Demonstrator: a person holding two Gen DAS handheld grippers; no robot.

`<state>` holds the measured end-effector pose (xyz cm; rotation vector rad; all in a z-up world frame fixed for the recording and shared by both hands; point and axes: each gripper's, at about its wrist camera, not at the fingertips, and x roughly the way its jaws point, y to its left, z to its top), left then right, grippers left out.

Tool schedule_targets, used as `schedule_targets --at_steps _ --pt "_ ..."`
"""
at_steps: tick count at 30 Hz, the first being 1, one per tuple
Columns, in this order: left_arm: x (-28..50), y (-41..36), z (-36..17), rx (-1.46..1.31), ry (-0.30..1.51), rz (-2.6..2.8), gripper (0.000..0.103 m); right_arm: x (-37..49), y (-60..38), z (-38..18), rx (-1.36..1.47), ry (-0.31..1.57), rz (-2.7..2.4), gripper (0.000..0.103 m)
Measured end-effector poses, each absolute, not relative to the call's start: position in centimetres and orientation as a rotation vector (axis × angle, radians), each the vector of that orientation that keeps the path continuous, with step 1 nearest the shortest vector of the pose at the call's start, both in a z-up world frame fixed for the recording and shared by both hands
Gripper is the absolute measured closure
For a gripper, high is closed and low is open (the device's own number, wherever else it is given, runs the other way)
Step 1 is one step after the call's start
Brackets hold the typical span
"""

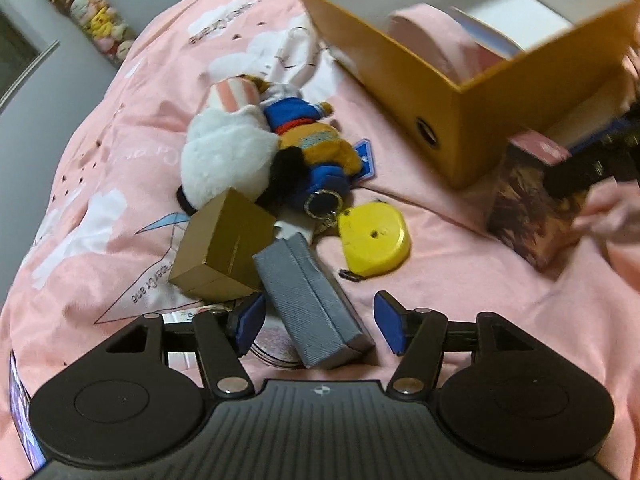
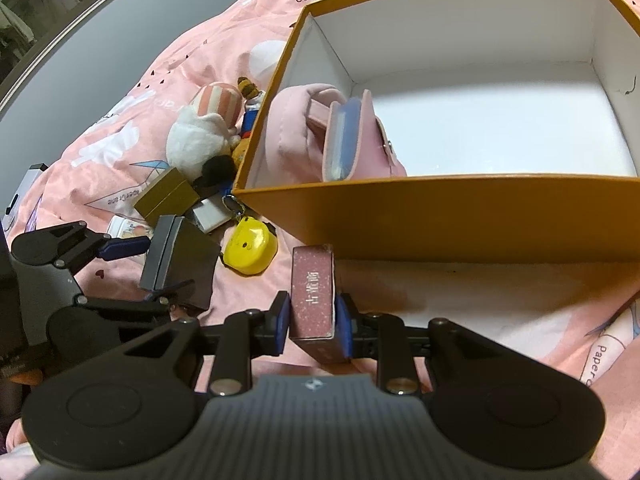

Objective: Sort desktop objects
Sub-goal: 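Grasp the gray fabric case with the left gripper while the right holds the card box, then carry the gray case and card box toward the orange box with both grippers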

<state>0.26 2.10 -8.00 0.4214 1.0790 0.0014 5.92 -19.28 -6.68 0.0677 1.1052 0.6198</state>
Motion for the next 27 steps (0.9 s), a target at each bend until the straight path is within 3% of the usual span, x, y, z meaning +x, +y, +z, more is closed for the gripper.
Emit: schedule_targets --at_steps 5,9,11,27 --pt "1.5 4.2 -7.6 0.247 1.123 0.032 0.034 6.6 -19.3 -7.2 0.089 1.137 0.608 0.073" --pt "2.4 5.1 -7.7 0.133 1.153 0.045 0.053 6.8 -19.1 -7.3 0.083 1.143 0.608 0.073" --pt "2.4 5.3 -7.8 0.098 1.163 0.039 0.057 6.8 -19.1 -7.2 0.081 1.143 0.605 0.074" --pt "0.2 4.8 -4.8 0.075 1.075 -0.016 0.063 5.7 -19.4 -4.8 0.019 1.08 0.621 0.078"
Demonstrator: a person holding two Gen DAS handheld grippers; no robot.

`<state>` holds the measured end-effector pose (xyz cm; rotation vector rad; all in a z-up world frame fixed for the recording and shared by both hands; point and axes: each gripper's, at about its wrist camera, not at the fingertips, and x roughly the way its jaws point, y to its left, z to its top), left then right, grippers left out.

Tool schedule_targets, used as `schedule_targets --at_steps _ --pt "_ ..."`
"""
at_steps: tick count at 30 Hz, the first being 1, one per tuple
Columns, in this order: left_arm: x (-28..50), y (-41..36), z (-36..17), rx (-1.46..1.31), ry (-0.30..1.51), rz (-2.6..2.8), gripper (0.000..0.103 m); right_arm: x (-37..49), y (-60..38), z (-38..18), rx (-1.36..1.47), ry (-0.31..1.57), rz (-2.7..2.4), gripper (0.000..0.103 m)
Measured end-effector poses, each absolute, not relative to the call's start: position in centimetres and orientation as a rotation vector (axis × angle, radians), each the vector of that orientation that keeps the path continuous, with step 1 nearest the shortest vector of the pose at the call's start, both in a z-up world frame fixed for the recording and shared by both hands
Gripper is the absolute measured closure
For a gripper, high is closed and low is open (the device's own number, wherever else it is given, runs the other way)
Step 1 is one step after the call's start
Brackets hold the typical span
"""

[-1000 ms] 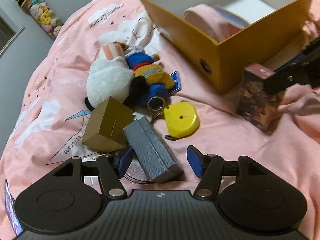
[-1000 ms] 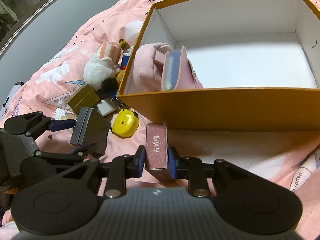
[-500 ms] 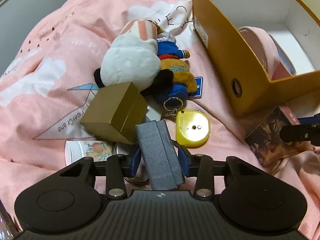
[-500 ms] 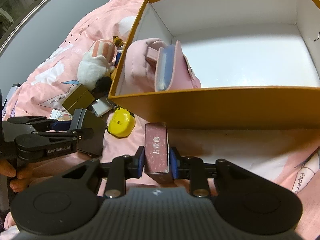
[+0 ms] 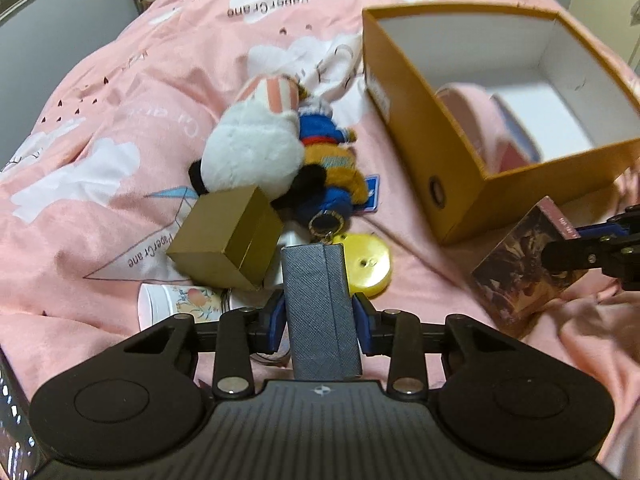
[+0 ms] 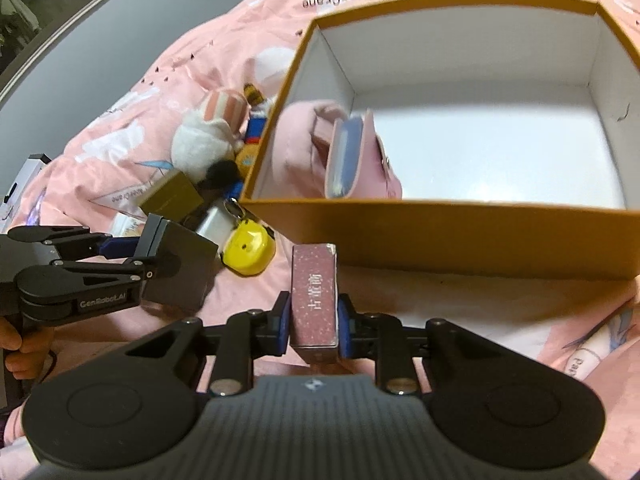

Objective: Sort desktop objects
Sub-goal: 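Carry the gray case and card box toward the orange box with both grippers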

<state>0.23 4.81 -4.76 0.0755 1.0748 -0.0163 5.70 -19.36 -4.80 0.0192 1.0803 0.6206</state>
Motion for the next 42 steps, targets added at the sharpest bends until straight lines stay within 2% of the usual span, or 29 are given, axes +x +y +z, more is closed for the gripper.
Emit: schedule_targets --at_steps 10,23,33,42 --pt "-1.5 3.5 0.7 -0.024 0.951 -0.172 0.063 4.4 -21.4 -0.8 0.09 1.006 0.671 0.078" --pt "-0.2 -0.3 6.9 -0.028 0.759 -0.358 0.063 2.9 -25.3 6.3 0.167 0.791 0.673 0.079" --pt "4.3 -3.9 7.8 -0.005 0.695 -0.4 0.063 4.8 -27.5 7.9 0.157 0.683 0.534 0.079" --pt "9.1 -6.8 5.3 0.009 0.771 -0.382 0.063 7.4 -29.0 5.5 0.147 0.711 0.407 0.079"
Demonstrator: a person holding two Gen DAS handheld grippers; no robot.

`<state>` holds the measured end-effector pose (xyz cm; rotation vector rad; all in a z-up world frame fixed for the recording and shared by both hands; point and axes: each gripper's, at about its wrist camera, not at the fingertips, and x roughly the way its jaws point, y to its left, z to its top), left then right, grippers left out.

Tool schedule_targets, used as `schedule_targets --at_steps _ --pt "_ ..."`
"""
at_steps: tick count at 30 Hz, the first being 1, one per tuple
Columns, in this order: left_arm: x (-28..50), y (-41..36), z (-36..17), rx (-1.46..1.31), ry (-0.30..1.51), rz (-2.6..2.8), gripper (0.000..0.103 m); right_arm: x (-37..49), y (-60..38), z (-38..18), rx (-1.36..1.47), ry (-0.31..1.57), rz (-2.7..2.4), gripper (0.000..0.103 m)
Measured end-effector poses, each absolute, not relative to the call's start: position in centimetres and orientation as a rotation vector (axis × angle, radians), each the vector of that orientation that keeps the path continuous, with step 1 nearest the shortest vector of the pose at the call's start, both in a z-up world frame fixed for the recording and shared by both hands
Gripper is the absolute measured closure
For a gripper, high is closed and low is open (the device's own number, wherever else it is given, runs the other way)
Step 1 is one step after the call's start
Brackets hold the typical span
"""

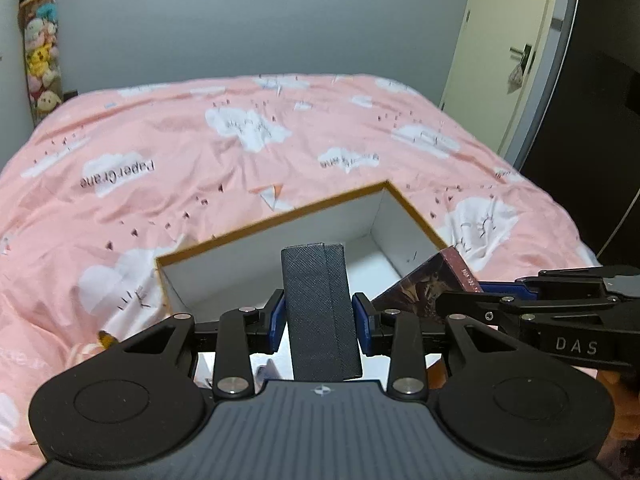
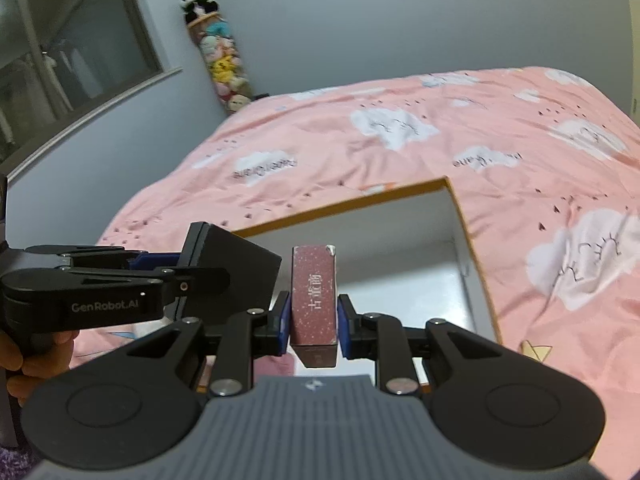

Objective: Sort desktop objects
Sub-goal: 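Carry the gray case and card box toward the orange box with both grippers, then lower the gray case and dark red card box into the orange box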

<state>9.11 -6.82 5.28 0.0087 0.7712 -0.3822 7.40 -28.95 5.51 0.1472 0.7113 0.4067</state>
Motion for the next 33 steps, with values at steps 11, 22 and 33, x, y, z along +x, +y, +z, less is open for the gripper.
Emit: schedule_targets --at_steps 11,22,33 --pt "11.1 -10.0 0.1 0.124 0.913 -0.372 0.063 10.5 -29.0 1.8 0.125 0.794 0.365 0.079" --pt "12.0 -10.4 -3.2 0.17 1.032 -0.338 0.063 11.8 -27.9 -1.3 0.114 0.884 0.378 0.079" --pt "11.5 -11.3 -4.8 0.212 1.073 -0.314 0.062 12.4 -27.6 -2.6 0.108 0.934 0.385 0.079"
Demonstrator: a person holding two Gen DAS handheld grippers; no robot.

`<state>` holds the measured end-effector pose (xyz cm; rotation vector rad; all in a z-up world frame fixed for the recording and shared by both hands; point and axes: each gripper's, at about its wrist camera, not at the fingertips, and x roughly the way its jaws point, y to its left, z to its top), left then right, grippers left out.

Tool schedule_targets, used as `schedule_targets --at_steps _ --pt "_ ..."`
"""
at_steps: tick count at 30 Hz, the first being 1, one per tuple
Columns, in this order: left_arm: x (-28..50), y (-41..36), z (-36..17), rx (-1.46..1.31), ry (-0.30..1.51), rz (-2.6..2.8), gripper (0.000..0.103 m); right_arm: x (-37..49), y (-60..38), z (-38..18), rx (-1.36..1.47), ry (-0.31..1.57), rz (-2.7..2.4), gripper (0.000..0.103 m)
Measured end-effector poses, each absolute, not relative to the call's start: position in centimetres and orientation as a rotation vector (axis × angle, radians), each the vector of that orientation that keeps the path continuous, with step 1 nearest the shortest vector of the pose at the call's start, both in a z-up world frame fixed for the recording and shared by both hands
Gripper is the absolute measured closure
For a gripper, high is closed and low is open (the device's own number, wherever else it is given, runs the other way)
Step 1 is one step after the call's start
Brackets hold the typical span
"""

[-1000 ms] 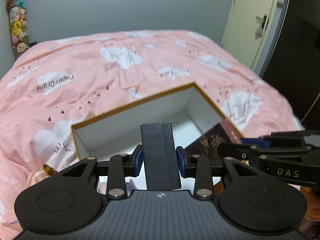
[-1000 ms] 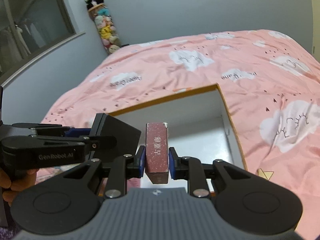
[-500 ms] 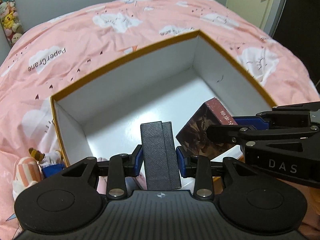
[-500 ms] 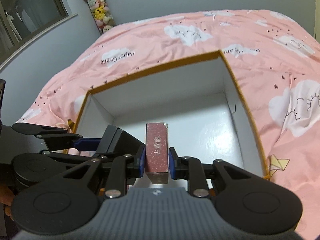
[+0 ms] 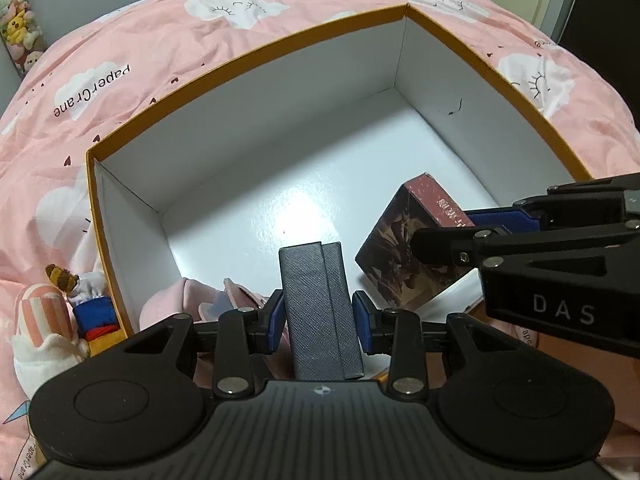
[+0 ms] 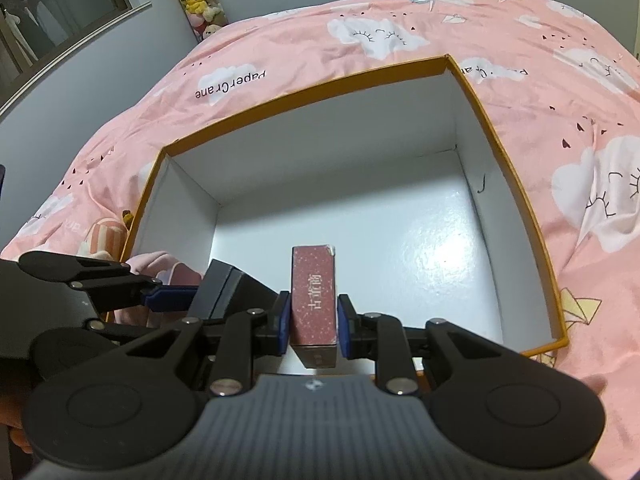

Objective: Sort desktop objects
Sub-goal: 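Lower the gray case and dark red card box into the orange box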

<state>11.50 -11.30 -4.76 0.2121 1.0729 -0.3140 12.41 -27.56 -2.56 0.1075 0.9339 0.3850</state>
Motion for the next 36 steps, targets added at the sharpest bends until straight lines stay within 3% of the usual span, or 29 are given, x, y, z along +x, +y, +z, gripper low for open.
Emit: schedule_targets --at_steps 14,19,29,36 --pt "12.2 -10.7 -5.0 0.174 1.104 -0.338 0.062 12.9 -27.1 -2.9 0.064 0.958 0.396 0.079" --pt "12.2 -9.7 -4.3 0.122 1.093 -0.419 0.052 12.9 -27.1 -2.9 0.064 0.96 0.394 0.078" --pt "11.9 -3.5 0.1 -0.154 0.965 -0.482 0.051 13.2 -27.5 -2.8 0.077 0.965 0.379 0.078" --pt "11.3 0.1 1.2 -0.182 0.922 -0.357 0.051 13.8 -26.0 -2.3 0.048 0.939 0.403 0.078"
